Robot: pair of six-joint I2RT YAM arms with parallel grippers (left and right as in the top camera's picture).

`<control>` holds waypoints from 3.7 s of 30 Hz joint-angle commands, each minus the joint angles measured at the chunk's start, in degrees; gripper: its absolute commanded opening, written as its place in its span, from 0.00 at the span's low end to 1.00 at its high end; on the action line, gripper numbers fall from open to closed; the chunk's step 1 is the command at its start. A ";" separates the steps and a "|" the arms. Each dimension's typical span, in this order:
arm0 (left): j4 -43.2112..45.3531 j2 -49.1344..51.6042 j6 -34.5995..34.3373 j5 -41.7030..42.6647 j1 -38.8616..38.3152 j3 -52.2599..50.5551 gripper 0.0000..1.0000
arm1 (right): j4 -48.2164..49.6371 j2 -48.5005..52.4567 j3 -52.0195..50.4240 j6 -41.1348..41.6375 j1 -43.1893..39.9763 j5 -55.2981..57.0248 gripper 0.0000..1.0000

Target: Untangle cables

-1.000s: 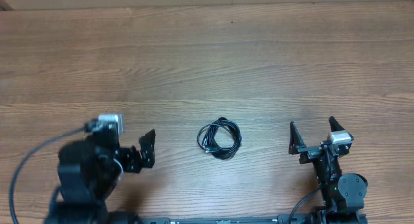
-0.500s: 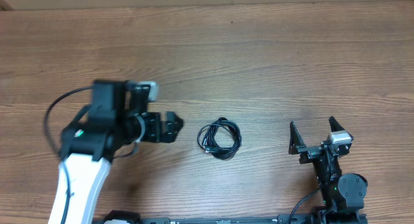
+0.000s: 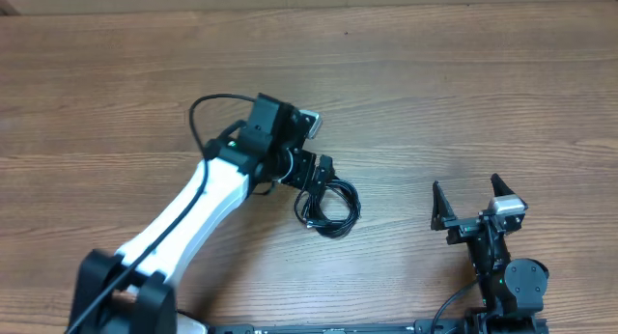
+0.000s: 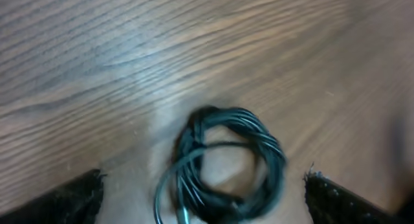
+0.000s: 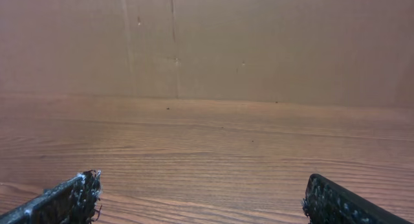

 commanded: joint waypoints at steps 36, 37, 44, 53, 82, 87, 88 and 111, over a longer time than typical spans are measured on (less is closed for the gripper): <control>-17.70 16.09 -28.92 -37.64 -4.68 7.30 0.19 | 0.20 -0.68 -0.61 -0.22 0.39 0.57 1.00; -17.92 16.09 -27.76 -35.28 -4.46 7.72 0.23 | 0.20 -0.68 -0.61 -0.22 0.39 0.57 1.00; -18.29 16.09 -21.09 -26.34 -4.37 10.75 0.93 | 0.20 -0.68 -0.61 -0.22 0.39 0.57 1.00; -16.50 16.09 0.17 -26.53 -4.37 11.10 0.84 | 0.20 -0.68 -0.61 -0.22 0.39 0.57 1.00; -14.51 16.13 -10.99 -10.88 -9.53 11.45 0.55 | 0.20 -0.68 -0.61 -0.22 0.39 0.57 1.00; -13.18 16.41 -13.99 -16.98 -13.42 10.54 0.52 | 0.20 -0.68 -0.61 -0.22 0.39 0.57 1.00; -13.16 16.41 -15.52 -19.58 -14.19 10.43 0.52 | 0.20 -0.68 -0.61 -0.22 0.39 0.59 1.00; -13.99 16.48 -29.86 -25.59 -15.54 6.45 0.31 | 0.20 -0.68 -0.61 -0.22 0.39 0.59 1.00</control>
